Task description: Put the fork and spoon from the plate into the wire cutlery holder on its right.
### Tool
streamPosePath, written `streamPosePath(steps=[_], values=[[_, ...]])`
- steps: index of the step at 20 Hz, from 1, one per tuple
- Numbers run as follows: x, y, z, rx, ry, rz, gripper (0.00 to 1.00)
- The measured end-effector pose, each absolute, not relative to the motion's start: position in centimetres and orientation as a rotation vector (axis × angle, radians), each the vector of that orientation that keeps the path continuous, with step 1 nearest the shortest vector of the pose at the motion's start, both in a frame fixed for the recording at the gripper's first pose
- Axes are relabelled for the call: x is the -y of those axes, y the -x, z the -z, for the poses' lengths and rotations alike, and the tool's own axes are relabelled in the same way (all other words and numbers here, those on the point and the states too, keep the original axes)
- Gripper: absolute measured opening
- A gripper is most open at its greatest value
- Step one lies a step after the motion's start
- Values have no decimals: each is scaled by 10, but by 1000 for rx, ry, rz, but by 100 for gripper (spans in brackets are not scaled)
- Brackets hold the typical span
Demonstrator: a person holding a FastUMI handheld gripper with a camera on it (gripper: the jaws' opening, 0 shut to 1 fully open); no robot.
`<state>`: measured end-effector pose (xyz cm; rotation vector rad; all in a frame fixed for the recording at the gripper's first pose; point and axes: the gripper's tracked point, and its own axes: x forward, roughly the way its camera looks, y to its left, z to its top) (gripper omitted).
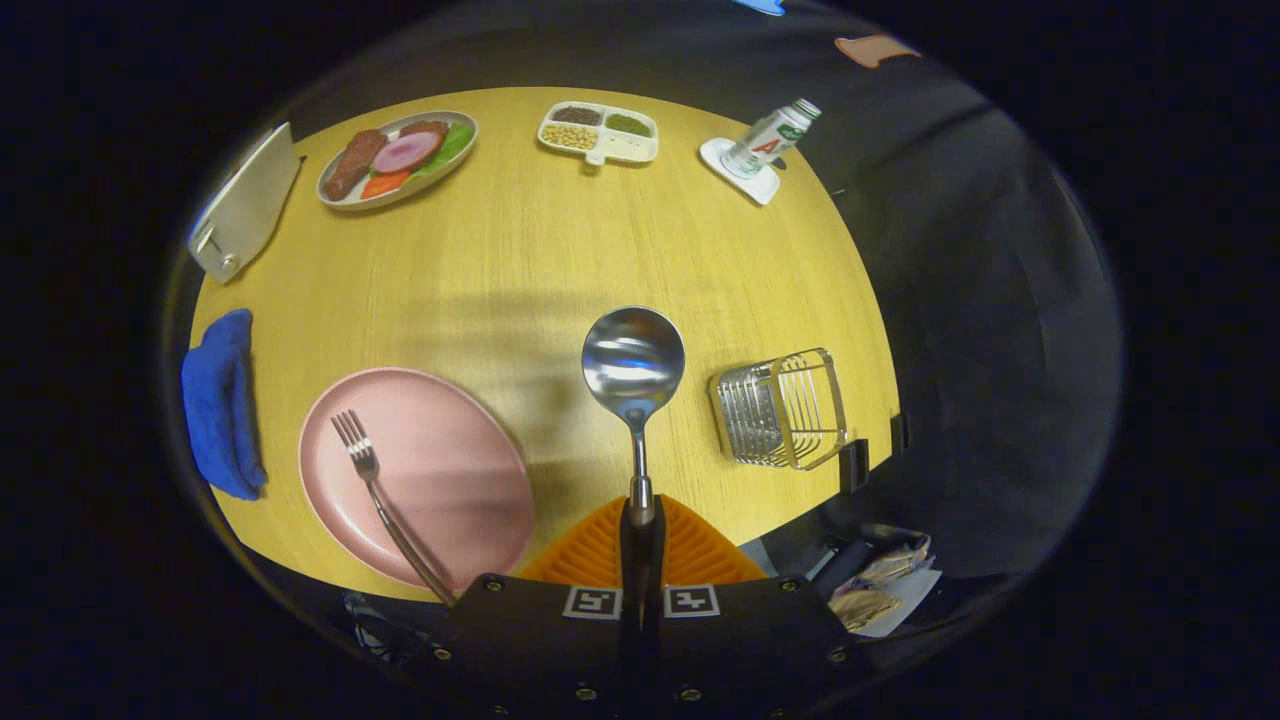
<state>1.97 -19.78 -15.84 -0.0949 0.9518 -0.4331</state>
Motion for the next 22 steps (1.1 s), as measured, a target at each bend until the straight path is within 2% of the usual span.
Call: streamPosePath(steps=[12,22], values=[[308,12,167,-1063,6,570,1],[341,11,185,-1199,36,537,1]])
